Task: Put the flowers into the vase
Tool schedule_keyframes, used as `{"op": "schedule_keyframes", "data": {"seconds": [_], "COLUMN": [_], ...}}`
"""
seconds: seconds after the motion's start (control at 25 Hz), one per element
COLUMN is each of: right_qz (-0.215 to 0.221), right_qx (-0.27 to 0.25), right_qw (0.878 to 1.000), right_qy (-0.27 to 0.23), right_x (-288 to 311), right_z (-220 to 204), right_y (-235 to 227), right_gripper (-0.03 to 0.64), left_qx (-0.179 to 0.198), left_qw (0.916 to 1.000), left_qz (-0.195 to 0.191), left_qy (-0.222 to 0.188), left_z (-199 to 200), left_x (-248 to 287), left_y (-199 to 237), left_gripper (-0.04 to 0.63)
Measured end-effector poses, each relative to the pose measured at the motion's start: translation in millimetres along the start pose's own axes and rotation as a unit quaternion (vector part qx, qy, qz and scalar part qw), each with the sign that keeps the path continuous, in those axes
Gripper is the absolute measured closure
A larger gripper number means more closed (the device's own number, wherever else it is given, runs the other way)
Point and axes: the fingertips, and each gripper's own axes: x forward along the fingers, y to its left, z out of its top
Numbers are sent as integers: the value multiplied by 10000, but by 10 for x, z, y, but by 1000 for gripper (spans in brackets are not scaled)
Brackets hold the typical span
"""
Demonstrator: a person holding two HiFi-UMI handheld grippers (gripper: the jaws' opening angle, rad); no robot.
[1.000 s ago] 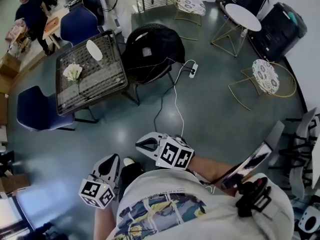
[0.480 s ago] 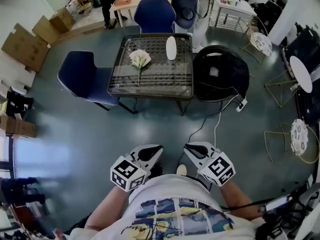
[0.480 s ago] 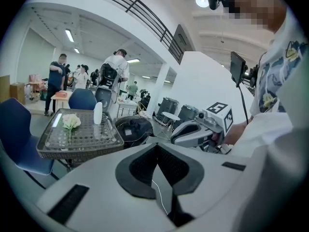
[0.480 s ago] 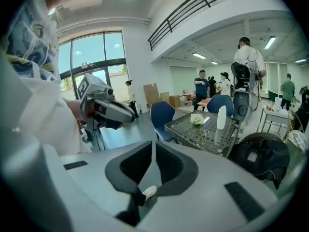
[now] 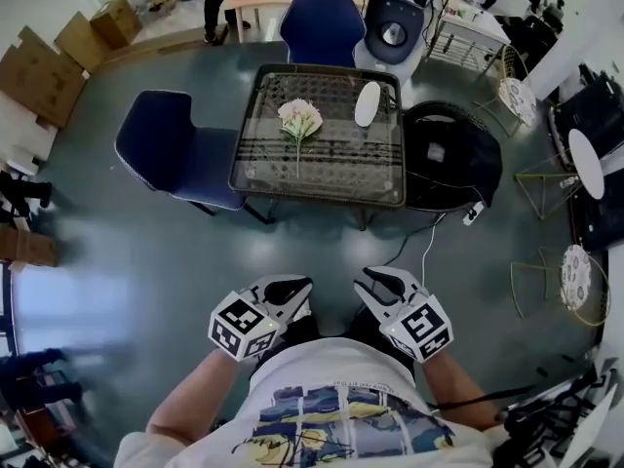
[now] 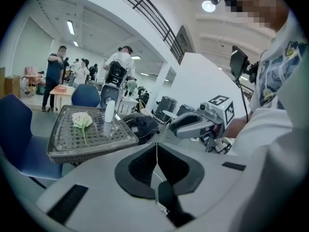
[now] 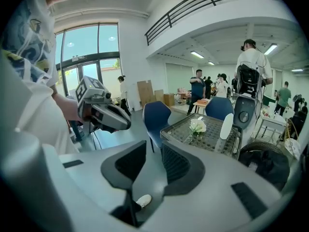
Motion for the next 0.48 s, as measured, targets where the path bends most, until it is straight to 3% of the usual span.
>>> {"op": "schedule_keyframes", "data": {"seconds": [0.24,0.48], "right_qz": [-160,-39], "right_qx": [227,336], "right_qw": [9996,9994], "right_qy": [66,-42], "right_x": [-19,-101], "right_z": [34,-10], "right_y": [-169,-585], "right_gripper": [529,529], "left_qx": [-248,-135], "left_qw": [9996,9998], "left_qz": [45,146], "left_qy": [-119,-50], "left_z": [123,375], "left_x": [88,570], "left_y": [299,470], "left_gripper": [584,581]}}
